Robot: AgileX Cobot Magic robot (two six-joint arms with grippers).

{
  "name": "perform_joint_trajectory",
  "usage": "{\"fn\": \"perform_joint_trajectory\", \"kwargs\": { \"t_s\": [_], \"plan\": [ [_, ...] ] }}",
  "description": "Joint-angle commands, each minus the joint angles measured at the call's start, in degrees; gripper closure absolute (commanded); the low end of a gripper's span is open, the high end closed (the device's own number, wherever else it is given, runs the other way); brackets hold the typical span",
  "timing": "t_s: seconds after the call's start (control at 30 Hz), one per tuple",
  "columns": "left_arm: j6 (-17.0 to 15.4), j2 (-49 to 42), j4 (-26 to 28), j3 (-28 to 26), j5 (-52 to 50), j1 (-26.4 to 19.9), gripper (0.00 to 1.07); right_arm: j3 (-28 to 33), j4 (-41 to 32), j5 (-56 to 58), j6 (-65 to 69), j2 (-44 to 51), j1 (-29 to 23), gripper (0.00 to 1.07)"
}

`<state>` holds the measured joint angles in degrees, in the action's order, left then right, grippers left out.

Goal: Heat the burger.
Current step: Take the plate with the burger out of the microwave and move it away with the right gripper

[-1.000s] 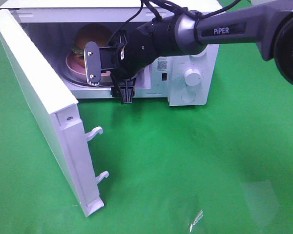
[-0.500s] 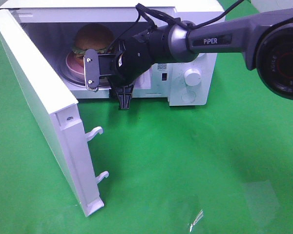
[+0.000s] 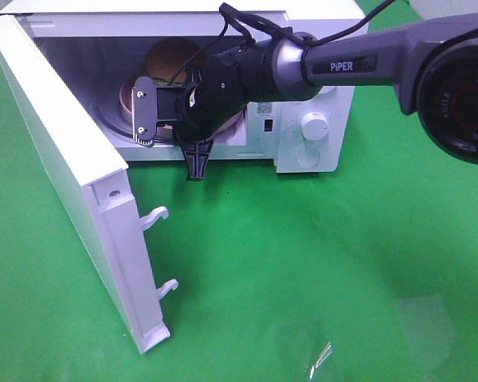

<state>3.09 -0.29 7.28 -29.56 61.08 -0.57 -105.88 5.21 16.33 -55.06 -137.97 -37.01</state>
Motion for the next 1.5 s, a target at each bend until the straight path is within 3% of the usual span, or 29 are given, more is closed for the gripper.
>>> {"fn": "perform_joint_trajectory", "kwargs": {
  "t_s": [0.03,0.27,0.57,1.5],
  "plan": [
    [-0.29,-0.29,-0.23,-0.06,0.29,-0.17,0.06,-0.23,-0.63,2.41,0.00,0.63,0.17,1.07],
    [-0.29,-0.29,-0.23,-0.06,0.29,-0.17,0.06,-0.23,-4.81,9.74,-8.14,2.23,0.17,1.07],
    [-0.29,-0.29,-0.23,-0.06,0.29,-0.17,0.06,0.17,-5.21,10.77,-10.43,4.35,0.06,1.07],
    [-0.29,-0.29,-0.23,-0.06,0.29,-0.17,0.06,25.27,1.15,-5.96,-14.73,21.08,0.11,1.07]
  ]
}}
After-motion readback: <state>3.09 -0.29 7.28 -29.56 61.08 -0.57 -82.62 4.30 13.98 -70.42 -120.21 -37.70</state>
